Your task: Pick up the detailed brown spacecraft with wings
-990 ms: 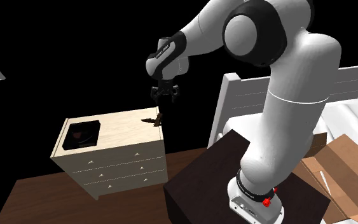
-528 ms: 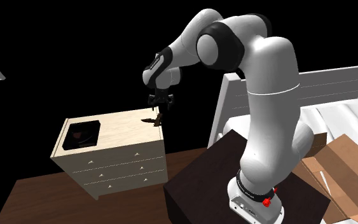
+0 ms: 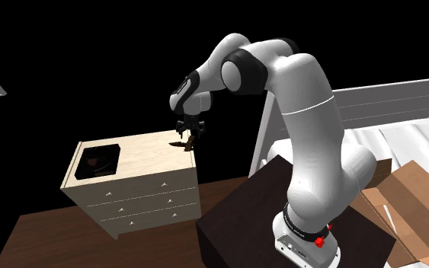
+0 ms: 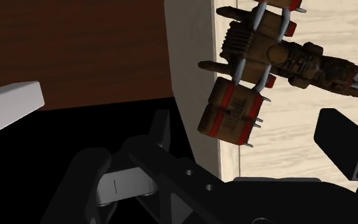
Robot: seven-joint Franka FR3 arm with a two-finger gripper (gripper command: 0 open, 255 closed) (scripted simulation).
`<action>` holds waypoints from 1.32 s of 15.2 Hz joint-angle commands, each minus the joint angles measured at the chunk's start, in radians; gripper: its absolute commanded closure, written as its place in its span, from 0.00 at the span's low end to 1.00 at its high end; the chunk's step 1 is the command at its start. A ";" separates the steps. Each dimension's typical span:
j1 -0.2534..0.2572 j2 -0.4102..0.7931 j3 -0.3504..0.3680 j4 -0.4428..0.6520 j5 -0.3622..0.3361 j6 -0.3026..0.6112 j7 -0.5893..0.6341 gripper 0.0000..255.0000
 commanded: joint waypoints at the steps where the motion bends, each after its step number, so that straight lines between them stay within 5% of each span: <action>1: -0.001 0.024 0.002 0.011 0.003 0.014 -0.003 0.00; 6: -0.003 0.054 0.005 0.022 0.005 0.032 -0.009 0.00; 7: -0.003 0.054 0.005 0.022 0.005 0.032 -0.009 1.00; 20: 0.000 0.008 0.001 0.005 0.001 0.003 0.000 1.00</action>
